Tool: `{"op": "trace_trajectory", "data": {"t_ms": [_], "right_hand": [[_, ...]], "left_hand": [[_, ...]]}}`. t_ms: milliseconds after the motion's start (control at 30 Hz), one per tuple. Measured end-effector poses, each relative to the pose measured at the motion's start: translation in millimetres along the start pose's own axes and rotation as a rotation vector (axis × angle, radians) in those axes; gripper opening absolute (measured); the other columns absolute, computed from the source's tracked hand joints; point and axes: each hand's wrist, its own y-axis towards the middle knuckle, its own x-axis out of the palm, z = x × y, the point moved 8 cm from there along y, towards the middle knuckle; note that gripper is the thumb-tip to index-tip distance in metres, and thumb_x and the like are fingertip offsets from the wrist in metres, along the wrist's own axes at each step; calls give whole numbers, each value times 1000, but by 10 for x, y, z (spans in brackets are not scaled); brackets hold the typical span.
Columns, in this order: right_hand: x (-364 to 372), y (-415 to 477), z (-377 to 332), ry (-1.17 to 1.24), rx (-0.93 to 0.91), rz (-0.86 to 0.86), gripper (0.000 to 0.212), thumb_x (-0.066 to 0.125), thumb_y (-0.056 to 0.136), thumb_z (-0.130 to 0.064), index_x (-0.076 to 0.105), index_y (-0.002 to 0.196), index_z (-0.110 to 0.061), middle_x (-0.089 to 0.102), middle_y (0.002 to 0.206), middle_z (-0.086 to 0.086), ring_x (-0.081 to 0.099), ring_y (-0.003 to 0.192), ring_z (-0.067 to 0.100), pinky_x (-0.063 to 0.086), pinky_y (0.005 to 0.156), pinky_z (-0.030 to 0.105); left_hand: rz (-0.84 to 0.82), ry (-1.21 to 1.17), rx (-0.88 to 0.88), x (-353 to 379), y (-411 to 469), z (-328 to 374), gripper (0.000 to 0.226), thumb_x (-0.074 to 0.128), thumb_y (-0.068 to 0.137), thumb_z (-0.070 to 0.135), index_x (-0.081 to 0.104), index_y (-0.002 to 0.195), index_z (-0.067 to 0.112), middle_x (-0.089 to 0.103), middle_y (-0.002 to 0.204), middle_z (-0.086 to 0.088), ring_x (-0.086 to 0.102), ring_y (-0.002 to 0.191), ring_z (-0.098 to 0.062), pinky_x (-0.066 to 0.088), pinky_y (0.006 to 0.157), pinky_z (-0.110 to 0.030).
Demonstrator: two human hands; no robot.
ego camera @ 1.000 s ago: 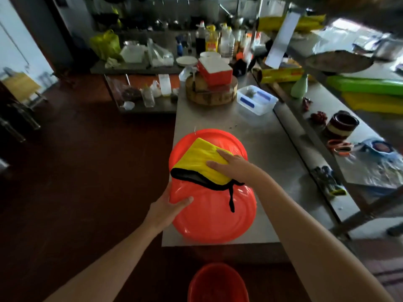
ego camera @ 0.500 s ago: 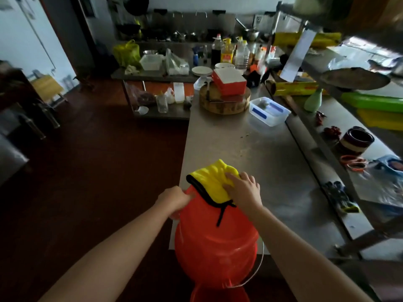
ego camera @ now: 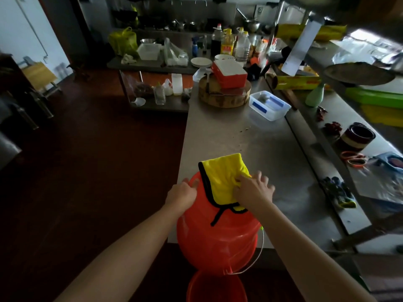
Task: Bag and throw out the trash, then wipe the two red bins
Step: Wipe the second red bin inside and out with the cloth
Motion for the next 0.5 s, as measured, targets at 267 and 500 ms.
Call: {"op": "trace_trajectory", "data": {"t_ms": [267,500], "right_hand": [[205,66,-459,107,-87,43,83,24,81,-90,15,153,-50,-5,170,-5,-7,154,41,9,115,72],[337,92,-744,-19,-176,49,71,33,90,-75,23,154,-48,18,166,-4,3,153,40,17,112,70]], "left_hand": [[-243,-213,435,344,-402,-65,116,56,73,88,-10,157,42,2,168,6,12,151,-14,26,121,-45],[-37,214,538,425,-445,-204,152,51,49,101,-36,150,28,-35,161,9,-27,150,-16,9,126,-50]]}}
